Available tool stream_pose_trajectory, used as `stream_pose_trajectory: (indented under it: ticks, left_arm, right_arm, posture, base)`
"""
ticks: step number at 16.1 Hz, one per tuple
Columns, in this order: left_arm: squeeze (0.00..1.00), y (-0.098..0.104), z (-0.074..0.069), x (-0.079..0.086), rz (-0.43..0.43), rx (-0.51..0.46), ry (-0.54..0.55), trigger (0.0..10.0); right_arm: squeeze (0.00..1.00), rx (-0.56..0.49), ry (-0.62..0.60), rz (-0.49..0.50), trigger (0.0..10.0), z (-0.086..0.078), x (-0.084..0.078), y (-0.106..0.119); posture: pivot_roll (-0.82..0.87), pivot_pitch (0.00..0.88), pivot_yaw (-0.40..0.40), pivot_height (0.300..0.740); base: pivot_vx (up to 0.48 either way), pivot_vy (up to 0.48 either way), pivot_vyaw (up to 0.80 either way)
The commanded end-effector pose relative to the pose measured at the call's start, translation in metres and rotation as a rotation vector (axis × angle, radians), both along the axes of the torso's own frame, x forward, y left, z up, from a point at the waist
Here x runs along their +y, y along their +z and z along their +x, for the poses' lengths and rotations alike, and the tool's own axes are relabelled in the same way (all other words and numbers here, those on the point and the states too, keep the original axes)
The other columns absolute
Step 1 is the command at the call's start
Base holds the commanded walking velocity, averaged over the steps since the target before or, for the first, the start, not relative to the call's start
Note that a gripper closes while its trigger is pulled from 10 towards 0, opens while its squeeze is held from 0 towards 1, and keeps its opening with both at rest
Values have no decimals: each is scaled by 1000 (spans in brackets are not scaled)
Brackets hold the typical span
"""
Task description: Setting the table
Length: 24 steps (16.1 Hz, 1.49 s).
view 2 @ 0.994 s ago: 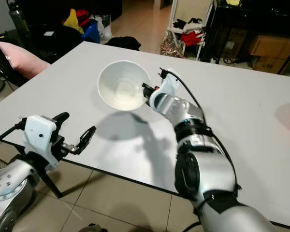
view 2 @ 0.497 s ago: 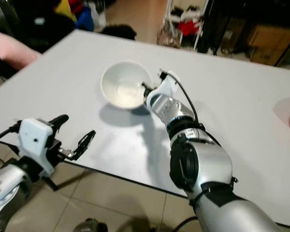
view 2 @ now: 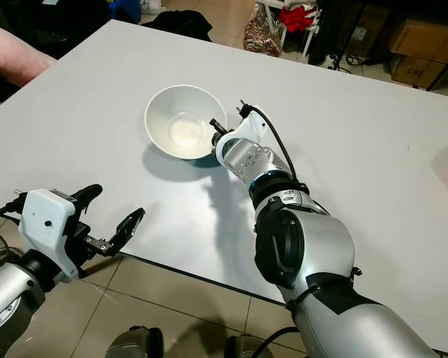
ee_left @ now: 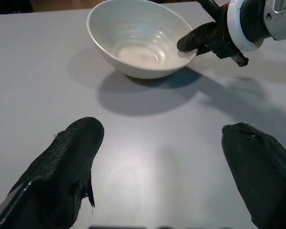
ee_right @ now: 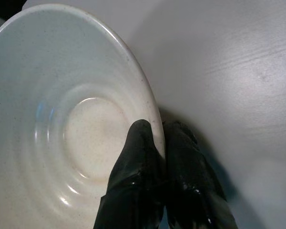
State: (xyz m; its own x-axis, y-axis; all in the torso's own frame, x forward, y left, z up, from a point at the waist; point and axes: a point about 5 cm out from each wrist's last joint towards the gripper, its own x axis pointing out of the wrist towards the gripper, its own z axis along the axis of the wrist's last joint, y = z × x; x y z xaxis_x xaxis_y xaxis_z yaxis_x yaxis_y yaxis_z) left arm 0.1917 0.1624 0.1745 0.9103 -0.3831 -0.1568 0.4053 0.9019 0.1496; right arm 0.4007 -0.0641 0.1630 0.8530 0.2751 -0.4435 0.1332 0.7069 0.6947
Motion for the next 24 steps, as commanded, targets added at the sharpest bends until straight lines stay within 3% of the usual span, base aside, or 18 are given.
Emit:
stream_pose_trajectory:
  ticks: [1,2,7,11,12,13,16,18,19,20,21,22,23,24]
  left_arm:
    - [0,5,-1,-4,-8,-16,-15,10000]
    - [0,6,0,-4,-12,-25,-18,10000]
    - [0,12,10,-7,-71,-49,-53,10000]
    - [0,13,18,-8,-66,-60,-76,10000]
    - [0,13,19,-8,-66,-66,-85,10000]
    - [0,14,20,-7,-71,-70,-88,10000]
    - [0,15,24,-5,-118,-82,-75,10000]
    - [0,12,26,-4,-137,-72,-38,10000]
    - [0,9,26,-4,-126,-59,-15,10000]
    - [0,5,26,-3,-105,-51,5,10000]
    - [0,0,26,0,-87,-44,53,10000]
    - [0,-2,26,3,-65,-54,109,10000]
    - [0,-5,24,7,-45,-66,187,10000]
    - [0,-8,21,8,-48,-65,243,10000]
  right_arm:
    - [290,12,-5,-9,10000,1,0,3]
    - [1000,12,-8,-12,10000,1,-1,4]
    - [1000,-5,0,31,10000,6,-1,19]
    - [1000,2,24,86,10000,6,-1,26]
    - [914,-3,34,107,10000,7,-4,30]
    - [0,-7,42,128,10000,8,-7,32]
    - [0,-48,85,208,10000,11,-27,47]
    - [0,-177,122,223,10000,10,-48,63]
    - [0,-256,120,160,10000,5,-60,67]
    - [0,-346,133,11,10000,-5,-69,67]
    - [0,-518,129,-258,10000,-21,-83,66]
    - [0,-591,147,-359,10000,-37,-90,61]
    - [0,-677,201,-497,10000,-62,-96,53]
    - [0,-666,230,-509,10000,-82,-97,42]
  posture:
    - [40,162,-58,740]
    - [38,157,-57,740]
    - [20,103,-50,740]
    - [7,62,-35,740]
    - [0,50,-28,740]
    - [-3,42,-24,740]
    - [-27,6,4,740]
    - [-32,0,16,740]
    - [-32,0,21,740]
    - [-33,0,24,740]
    - [-39,0,29,740]
    - [-45,0,32,740]
    - [-58,0,42,740]
    - [-65,0,48,740]
  base:
    - [0,0,0]
    - [0,0,0]
    - [0,0,0]
    - [0,0,0]
    - [0,0,0]
    - [0,0,0]
    - [0,0,0]
    - [0,0,0]
    - [0,0,0]
    - [0,0,0]
    - [0,0,0]
    - [0,0,0]
    - [0,0,0]
    - [0,0,0]
